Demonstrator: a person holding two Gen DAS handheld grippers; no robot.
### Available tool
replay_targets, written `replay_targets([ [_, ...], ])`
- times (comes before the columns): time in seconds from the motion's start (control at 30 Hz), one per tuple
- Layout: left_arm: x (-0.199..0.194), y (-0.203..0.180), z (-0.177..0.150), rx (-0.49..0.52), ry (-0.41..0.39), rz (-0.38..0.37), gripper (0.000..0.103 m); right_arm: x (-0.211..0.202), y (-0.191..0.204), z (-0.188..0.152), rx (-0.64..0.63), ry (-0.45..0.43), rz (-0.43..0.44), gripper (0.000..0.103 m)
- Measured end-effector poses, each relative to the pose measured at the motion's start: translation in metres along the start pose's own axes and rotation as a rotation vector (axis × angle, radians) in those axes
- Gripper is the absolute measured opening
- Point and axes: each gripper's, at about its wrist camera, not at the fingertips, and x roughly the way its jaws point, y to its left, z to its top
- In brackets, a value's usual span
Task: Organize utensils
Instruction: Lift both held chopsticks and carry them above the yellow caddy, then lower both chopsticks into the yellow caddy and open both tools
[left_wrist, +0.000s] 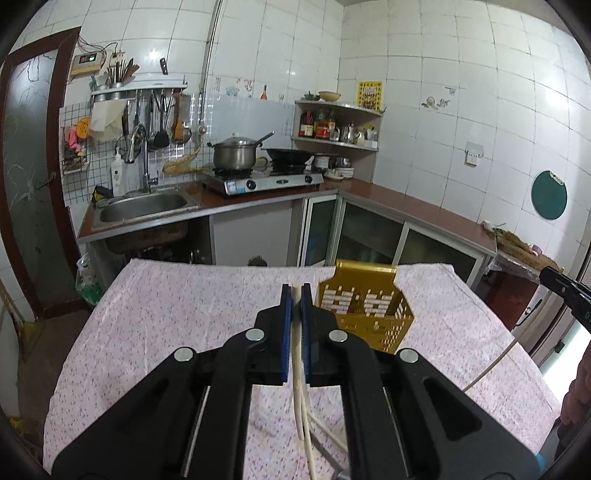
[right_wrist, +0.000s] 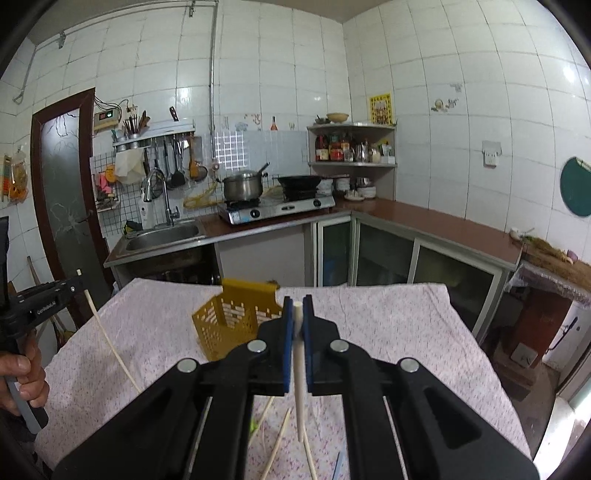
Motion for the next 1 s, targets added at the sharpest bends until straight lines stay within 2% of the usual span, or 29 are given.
replay_targets([
  [0.23, -0.004, -0.013, 0.045, 0.029, -0.090, -0.014, 0.003, 0.001, 0.008, 0.035, -0.017, -0.059, 0.024, 0.005],
  [0.5, 0.012, -0.029, 0.093, 0.039, -0.143, -0.037, 0.003, 0.017, 0.020, 0.072, -0.025, -0.110, 0.062, 0.005],
  [0.67, 0.028, -0.040, 0.107, 0.035, -0.151, -0.057, 0.003, 0.038, 0.033, 0.084, -0.051, -0.115, 0.082, 0.005],
  [1.0, 0.076, -0.050, 0.111, 0.046, -0.133, -0.063, 0.003, 0.086, 0.042, 0.089, -0.062, -0.093, 0.113, 0.005],
])
